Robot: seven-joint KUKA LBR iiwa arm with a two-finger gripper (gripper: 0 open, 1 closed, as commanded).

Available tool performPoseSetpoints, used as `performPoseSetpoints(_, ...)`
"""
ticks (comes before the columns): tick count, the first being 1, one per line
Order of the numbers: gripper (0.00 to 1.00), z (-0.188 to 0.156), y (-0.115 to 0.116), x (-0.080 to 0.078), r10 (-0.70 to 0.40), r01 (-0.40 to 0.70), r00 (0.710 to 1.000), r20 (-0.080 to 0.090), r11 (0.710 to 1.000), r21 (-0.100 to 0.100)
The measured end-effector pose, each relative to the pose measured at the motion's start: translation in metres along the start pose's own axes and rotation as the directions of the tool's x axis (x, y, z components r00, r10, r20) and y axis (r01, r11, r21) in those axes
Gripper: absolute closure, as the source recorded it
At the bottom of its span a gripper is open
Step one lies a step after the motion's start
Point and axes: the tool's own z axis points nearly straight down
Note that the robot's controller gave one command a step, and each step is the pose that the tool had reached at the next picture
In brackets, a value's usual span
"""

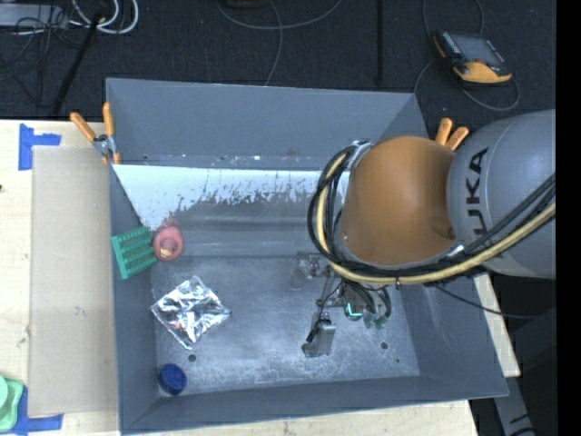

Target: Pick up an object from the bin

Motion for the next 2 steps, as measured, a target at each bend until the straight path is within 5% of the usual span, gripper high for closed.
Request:
performPoseSetpoints(1, 0.0, 0.14, 0.09, -0.059, -0.17, 0.17, 0.985, 0.006, 0.985, 0.0)
performPoseSetpoints(2, 0.0, 0.104, 0.153, -0.042, -0.222, 0.222, 0.975, 0.012, 0.975, -0.003)
